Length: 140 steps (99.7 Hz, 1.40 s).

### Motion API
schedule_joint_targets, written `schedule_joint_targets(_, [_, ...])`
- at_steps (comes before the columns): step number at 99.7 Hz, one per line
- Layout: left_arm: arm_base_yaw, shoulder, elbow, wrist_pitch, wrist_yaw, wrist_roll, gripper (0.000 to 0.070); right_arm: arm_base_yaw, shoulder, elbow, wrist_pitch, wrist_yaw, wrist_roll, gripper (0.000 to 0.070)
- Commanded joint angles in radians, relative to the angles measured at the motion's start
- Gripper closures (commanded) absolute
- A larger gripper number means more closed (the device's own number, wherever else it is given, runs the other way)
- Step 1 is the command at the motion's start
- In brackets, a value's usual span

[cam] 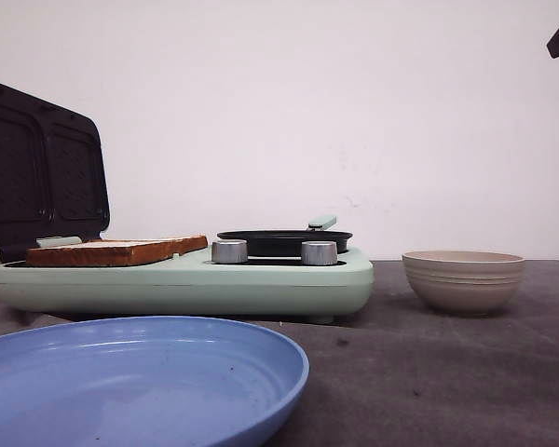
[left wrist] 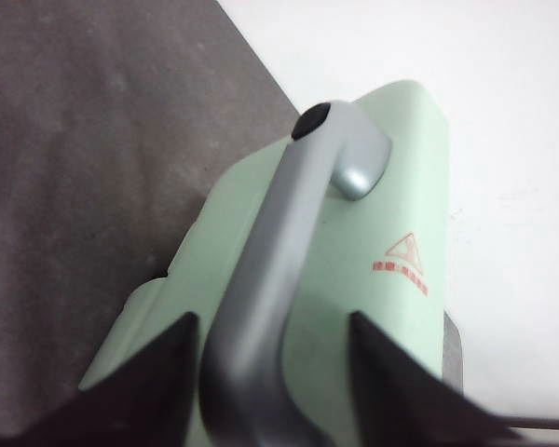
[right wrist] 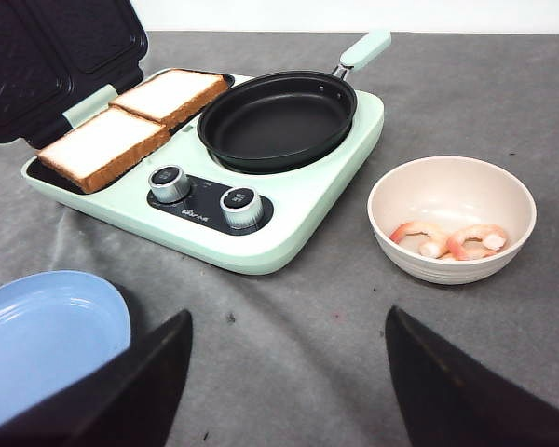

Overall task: Make breakfast with bread and shrimp
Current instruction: 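Move the left gripper to the toaster lid handle and grasp it, then swing the toaster lid down over the bread with the left gripper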

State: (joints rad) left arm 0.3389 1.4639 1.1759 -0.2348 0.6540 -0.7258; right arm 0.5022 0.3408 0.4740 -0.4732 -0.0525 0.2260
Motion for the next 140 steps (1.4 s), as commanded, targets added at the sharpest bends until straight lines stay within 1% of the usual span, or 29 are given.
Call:
schedule_joint_targets(1, [0.0,0.022,0.021,0.004,0.008,0.002,0.0564,0.003,0.004,0.004,0.005,0.002,0.01,0.0301])
schedule_joint_targets(6, [0.0,0.022,0.021,0.003,0.008,0.002,0.0576,0.003,0.004,0.004,0.005,0.002,0.01,0.0301])
schedule_joint_targets(14, [0.0,0.022,0.021,0.003,0.008,0.003,0.0686,0.003,0.004,0.004,0.005,0.002,0.01,0.0301])
schedule_joint_targets(16, [0.0,0.022,0.021,0.004,0.008,0.003,0.07,0.003,0.004,0.004,0.005,0.002,0.01,0.0301])
schedule_joint_targets(49, [-0.051,0.022,0.021,0.004,0.006,0.035,0.0697,0.003,0.004,0.004,0.004,0.002,0.01,0.0301])
schedule_joint_targets(66, [-0.114,0.022,0.021,0.001,0.004,0.065,0.0697,0.003,0.004,0.004,0.004,0.005,0.01,0.0301])
schedule_joint_targets(77, [-0.165,0.022,0.021,-0.005,-0.012,0.088,0.0697,0.003,0.004,0.004,0.004,0.005,0.01,0.0301])
schedule_joint_targets(94, [-0.254,0.022,0.021,-0.019,-0.077,0.132,0.0697,0.003,0.004,0.004,0.004,0.005,0.01,0.0301])
schedule_joint_targets(112, [-0.359,0.022,0.021,-0.063,-0.19,0.214,0.0697,0.003,0.004,0.004,0.004,0.005,0.01,0.0301])
schedule_joint_targets(133, [-0.47,0.035,0.021,-0.088,-0.293,0.294,0.0697,0.003,0.004,0.004,0.004,0.005,0.01,0.0301])
schedule_joint_targets(140, [-0.501,0.046,0.021,-0.09,-0.316,0.308,0.0697,0.003,0.004,0.004,0.004,0.005,0.01,0.0301])
